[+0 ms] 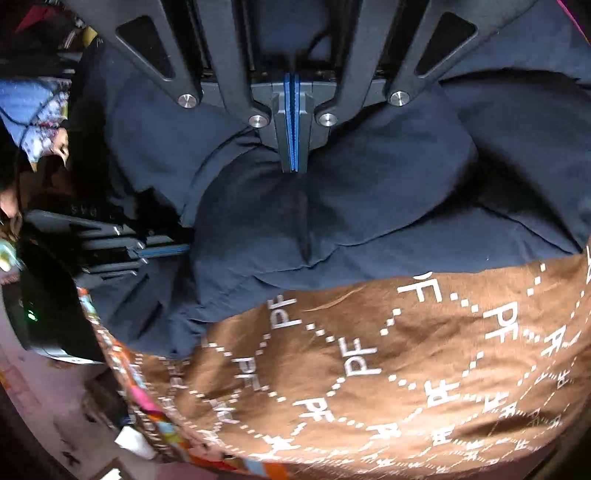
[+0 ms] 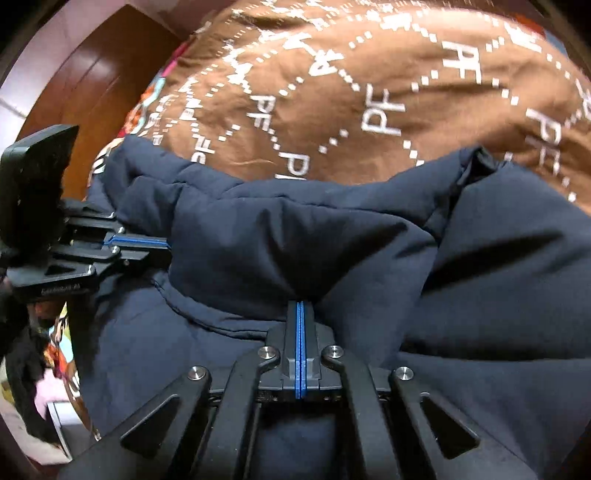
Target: Fold large clothes
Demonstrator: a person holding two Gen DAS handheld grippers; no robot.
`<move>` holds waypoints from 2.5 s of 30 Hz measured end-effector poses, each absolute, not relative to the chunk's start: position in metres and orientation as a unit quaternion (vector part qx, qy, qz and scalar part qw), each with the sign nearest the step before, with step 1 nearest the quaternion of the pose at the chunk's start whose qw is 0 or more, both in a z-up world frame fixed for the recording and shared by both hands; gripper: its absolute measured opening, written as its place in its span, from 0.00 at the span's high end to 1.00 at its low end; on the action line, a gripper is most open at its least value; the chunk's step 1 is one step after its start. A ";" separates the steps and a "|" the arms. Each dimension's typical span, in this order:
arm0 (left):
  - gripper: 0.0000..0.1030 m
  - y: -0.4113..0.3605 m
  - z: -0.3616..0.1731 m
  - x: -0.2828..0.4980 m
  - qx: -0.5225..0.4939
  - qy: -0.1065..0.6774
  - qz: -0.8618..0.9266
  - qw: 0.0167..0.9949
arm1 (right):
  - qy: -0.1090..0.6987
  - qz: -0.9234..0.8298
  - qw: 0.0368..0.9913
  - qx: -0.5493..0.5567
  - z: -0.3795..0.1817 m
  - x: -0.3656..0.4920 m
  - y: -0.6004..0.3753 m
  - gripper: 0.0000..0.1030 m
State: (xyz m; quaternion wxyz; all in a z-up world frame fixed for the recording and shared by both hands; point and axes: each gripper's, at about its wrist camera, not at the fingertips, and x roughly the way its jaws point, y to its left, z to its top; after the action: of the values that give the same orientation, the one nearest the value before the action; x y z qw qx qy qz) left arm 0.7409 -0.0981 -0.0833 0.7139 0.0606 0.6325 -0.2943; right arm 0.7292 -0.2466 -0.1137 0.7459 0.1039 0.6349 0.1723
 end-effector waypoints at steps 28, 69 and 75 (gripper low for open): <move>0.97 -0.059 -0.089 0.675 -0.007 0.547 -0.174 0.819 | 0.575 0.110 0.793 0.168 -0.132 0.678 -0.196 1.00; 0.00 -0.032 0.106 0.424 -0.033 0.269 -0.087 0.959 | 0.264 -0.010 0.964 0.034 0.119 0.423 -0.218 0.04; 0.00 -0.029 0.144 0.351 -0.035 0.246 -0.090 0.964 | 0.256 -0.001 0.966 0.044 0.161 0.360 -0.212 0.04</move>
State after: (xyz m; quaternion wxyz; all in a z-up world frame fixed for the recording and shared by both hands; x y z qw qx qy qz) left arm 0.3507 -0.0292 0.1442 0.9645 -0.0347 0.2459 -0.0904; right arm 0.3597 -0.2120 0.1615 0.9656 0.0442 0.2561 -0.0012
